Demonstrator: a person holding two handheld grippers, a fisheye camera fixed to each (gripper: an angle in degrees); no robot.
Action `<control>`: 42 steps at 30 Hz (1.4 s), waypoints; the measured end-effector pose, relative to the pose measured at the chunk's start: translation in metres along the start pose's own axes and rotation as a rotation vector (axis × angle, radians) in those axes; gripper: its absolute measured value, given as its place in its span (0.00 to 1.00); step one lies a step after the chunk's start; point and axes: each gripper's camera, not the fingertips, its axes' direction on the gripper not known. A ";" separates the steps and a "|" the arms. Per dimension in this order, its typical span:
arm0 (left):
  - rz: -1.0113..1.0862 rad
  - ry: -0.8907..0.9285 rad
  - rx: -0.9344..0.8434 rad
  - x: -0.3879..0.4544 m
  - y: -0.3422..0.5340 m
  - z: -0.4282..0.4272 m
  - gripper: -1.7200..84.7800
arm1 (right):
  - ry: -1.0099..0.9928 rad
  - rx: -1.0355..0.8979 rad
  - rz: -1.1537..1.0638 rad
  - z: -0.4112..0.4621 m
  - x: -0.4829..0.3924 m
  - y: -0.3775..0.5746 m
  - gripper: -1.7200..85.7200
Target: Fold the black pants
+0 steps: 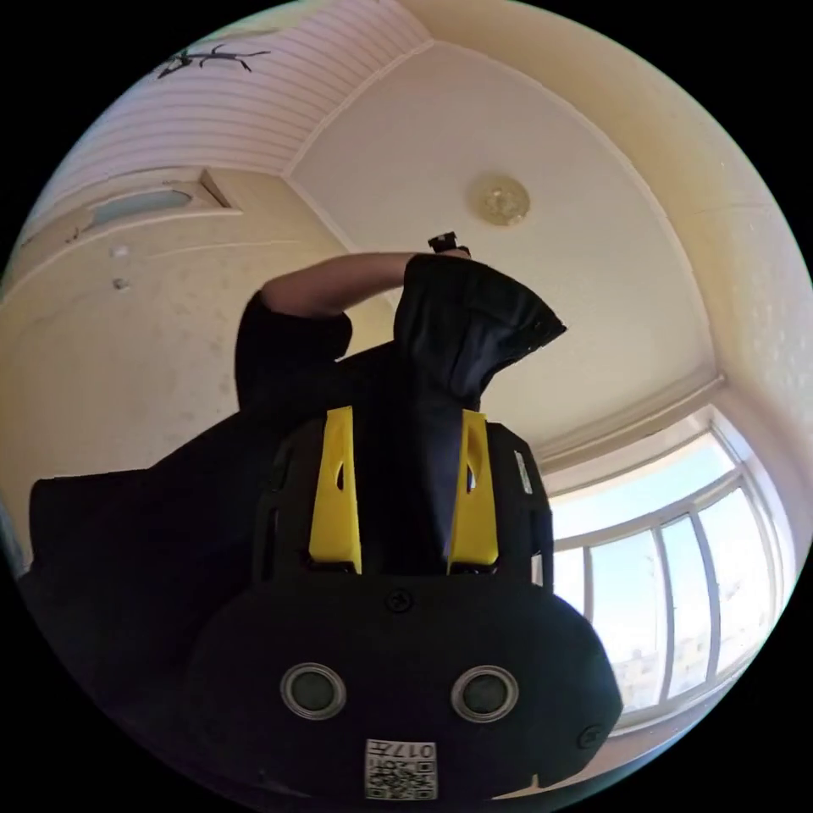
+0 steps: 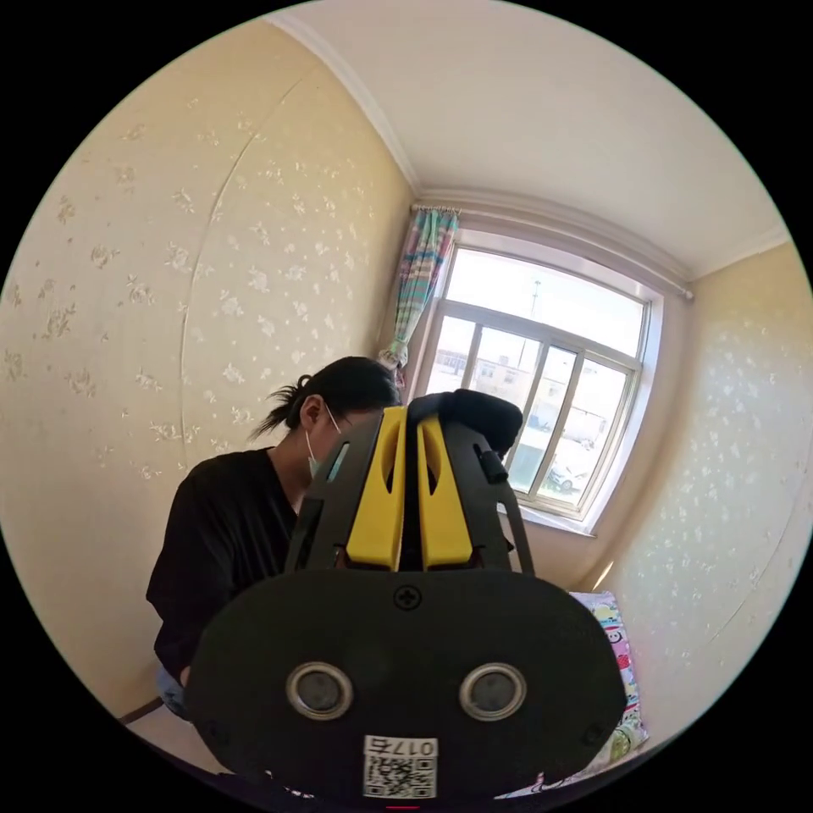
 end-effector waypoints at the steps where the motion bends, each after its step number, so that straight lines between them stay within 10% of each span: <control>1: 0.015 0.020 -0.014 0.001 0.001 0.013 0.17 | -0.003 -0.015 0.008 0.006 0.002 0.001 0.03; 9: 0.490 -0.143 0.223 0.107 0.046 0.011 0.08 | 0.145 -0.055 0.105 0.007 -0.008 0.006 0.04; 16: 0.871 -0.855 0.570 0.213 0.145 0.047 0.10 | 0.314 -0.215 0.251 0.039 0.006 0.001 0.04; 21: 0.959 -1.003 0.651 0.227 0.164 0.075 0.08 | 0.386 -0.231 0.324 0.031 0.015 0.005 0.04; 33: 1.477 -1.618 0.406 0.255 0.127 0.311 0.07 | 0.623 0.015 0.306 -0.105 -0.020 -0.023 0.04; 42: 1.146 -2.235 0.734 0.365 -0.051 0.225 0.07 | 0.813 -0.111 0.924 -0.282 0.281 0.082 0.05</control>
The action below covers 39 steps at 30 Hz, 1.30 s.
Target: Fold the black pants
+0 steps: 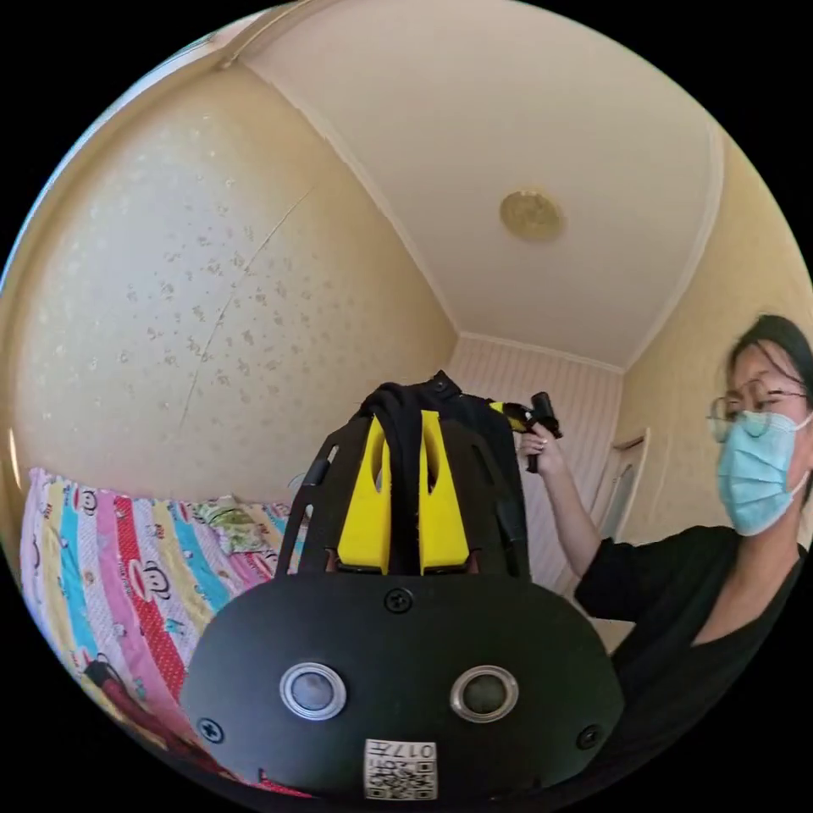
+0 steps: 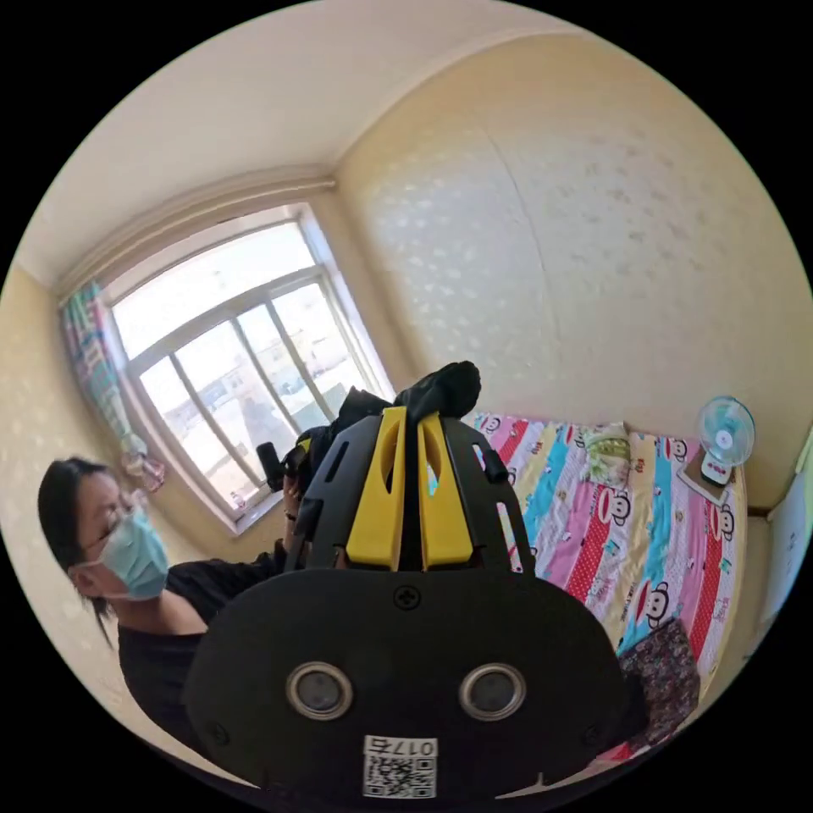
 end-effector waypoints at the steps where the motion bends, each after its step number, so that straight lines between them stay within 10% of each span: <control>1: 0.028 -0.127 -0.094 -0.033 -0.014 0.048 0.08 | 0.071 -0.042 0.042 0.034 0.055 -0.032 0.05; 6: -0.226 -0.482 -0.629 -0.209 -0.002 0.194 0.13 | 0.359 -0.250 0.212 0.170 0.266 -0.085 0.08; 13: -0.609 -0.399 -0.982 -0.330 0.210 0.187 0.09 | 0.335 -0.600 0.504 0.252 0.496 0.124 0.09; 26: -0.849 0.060 -1.398 -0.230 0.473 0.271 0.13 | 0.142 -0.935 1.058 0.108 0.663 0.501 0.06; 39: -0.731 -0.409 -1.590 -0.170 0.540 0.316 0.13 | 0.251 -1.387 0.541 0.007 0.762 0.529 0.03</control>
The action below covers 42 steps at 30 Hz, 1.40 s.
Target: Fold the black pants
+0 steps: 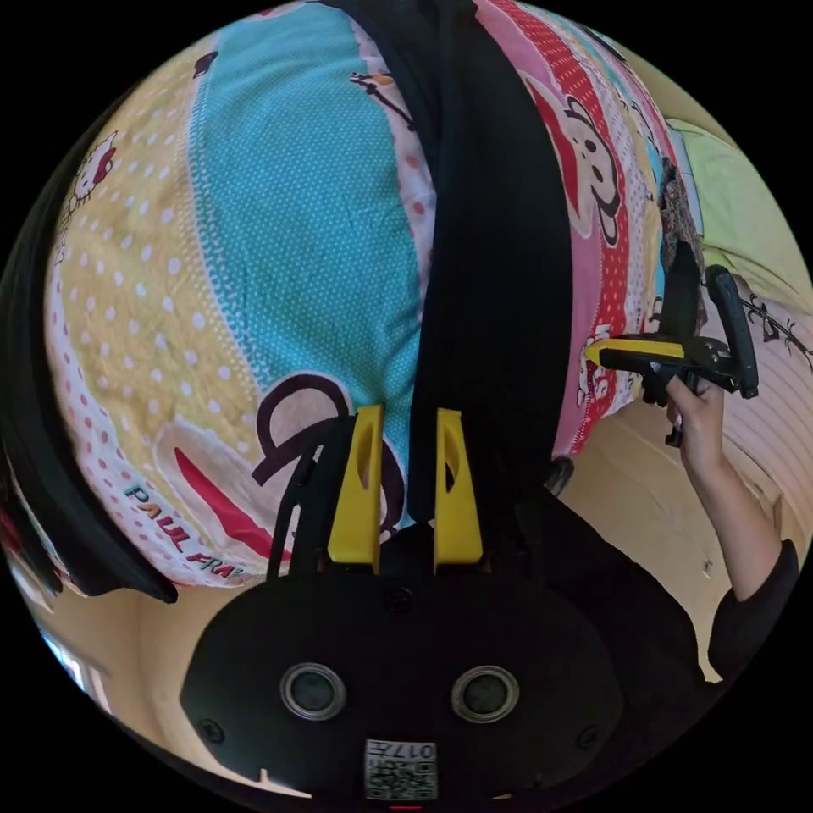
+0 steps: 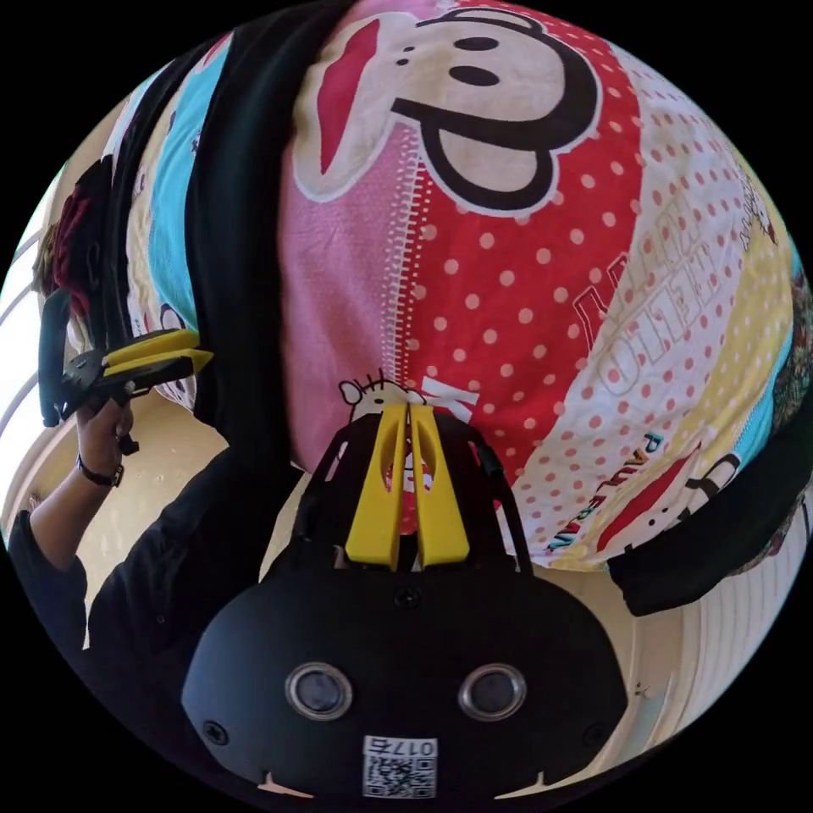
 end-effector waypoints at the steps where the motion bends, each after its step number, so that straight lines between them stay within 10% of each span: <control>1: -0.041 -0.025 0.012 0.003 0.001 -0.001 0.13 | -0.007 -0.014 -0.021 -0.004 0.014 0.003 0.03; 21: -0.312 0.359 0.399 0.018 0.150 -0.091 0.03 | -0.551 0.200 -0.095 -0.096 0.286 0.139 0.03; 42: -0.084 0.986 0.388 -0.125 0.167 -0.129 0.03 | -0.843 0.709 0.026 -0.308 0.309 -0.088 0.18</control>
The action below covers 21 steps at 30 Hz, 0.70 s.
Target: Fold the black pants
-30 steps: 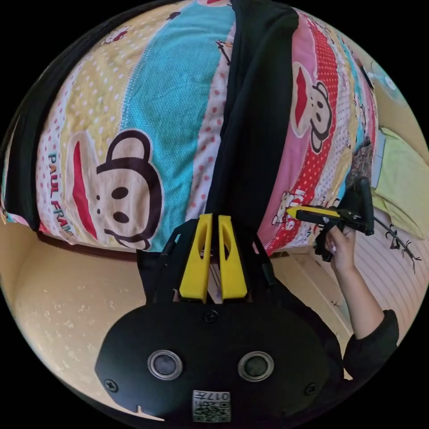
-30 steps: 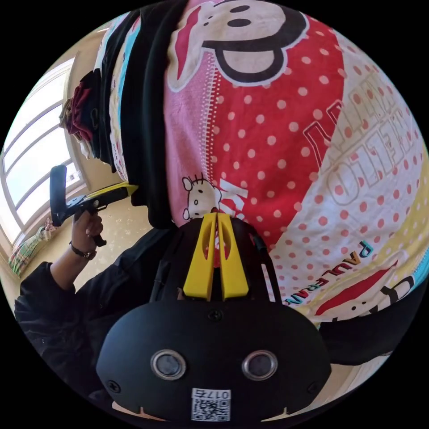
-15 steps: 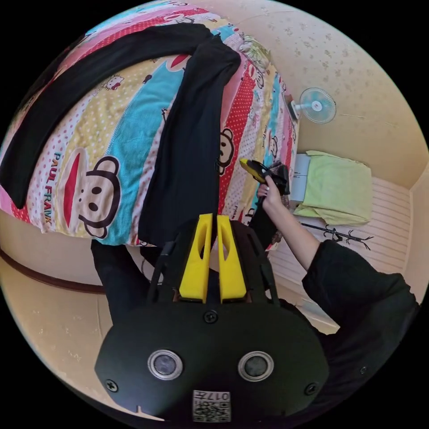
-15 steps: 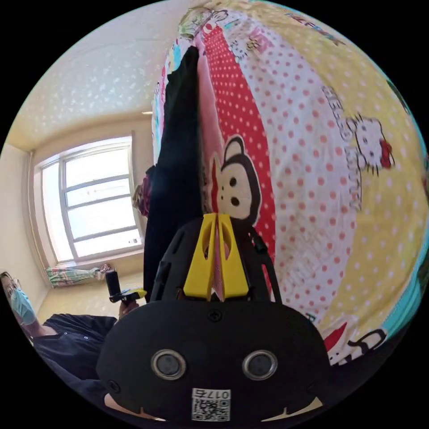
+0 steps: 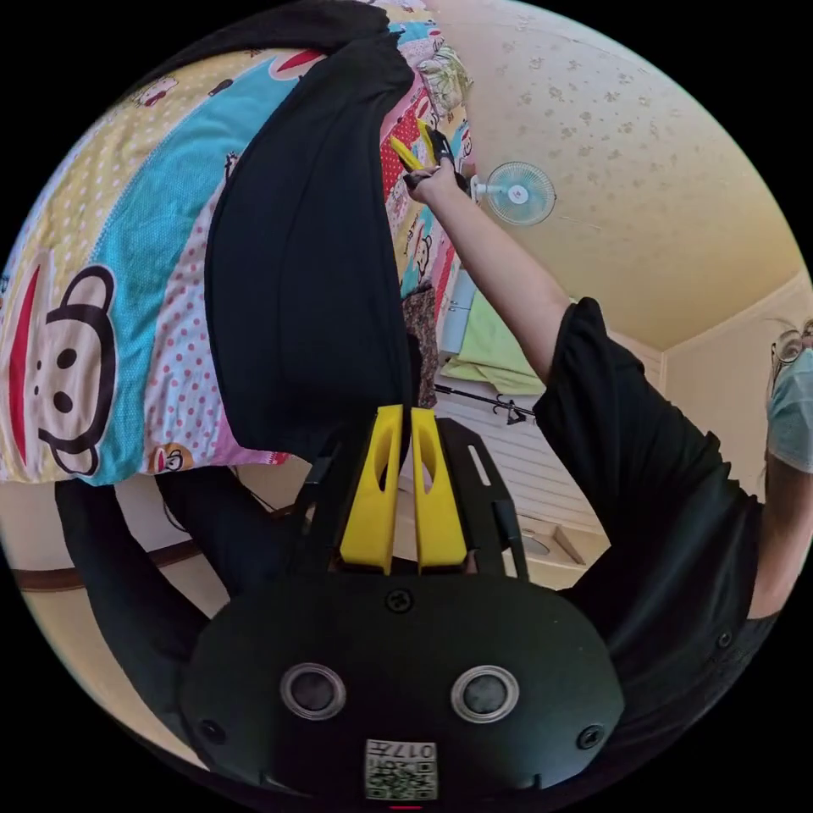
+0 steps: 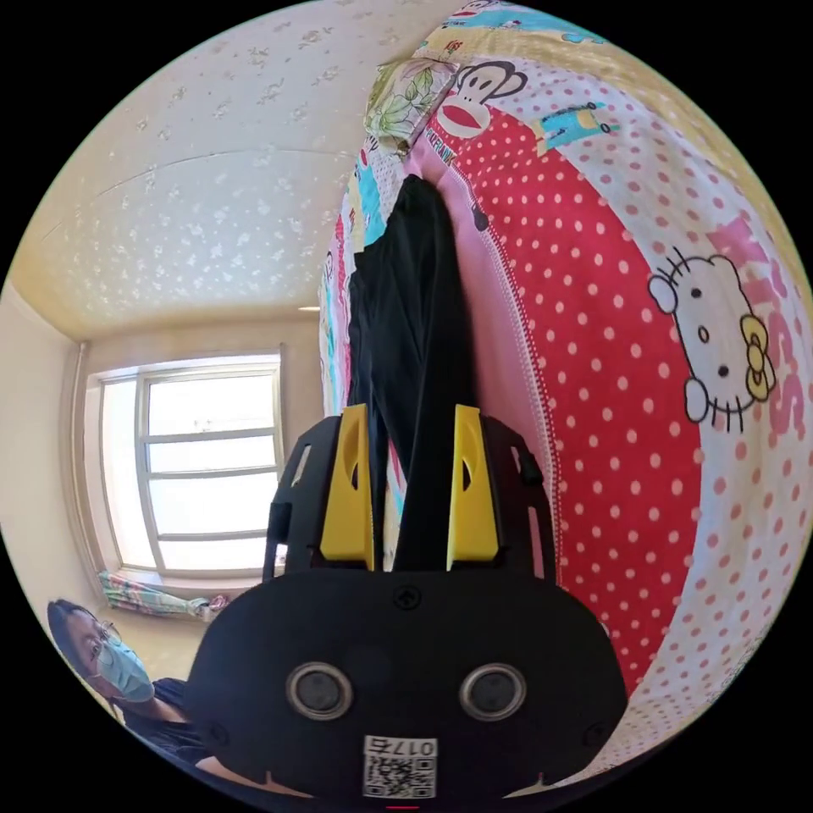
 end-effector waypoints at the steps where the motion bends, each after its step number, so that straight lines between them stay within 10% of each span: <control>1: -0.011 0.038 -0.003 -0.009 -0.004 -0.013 0.03 | 0.049 0.015 -0.001 0.009 0.003 -0.010 0.18; 21: -0.241 0.654 0.380 -0.166 -0.016 -0.300 0.03 | 0.154 0.117 -0.102 0.164 -0.093 -0.042 0.04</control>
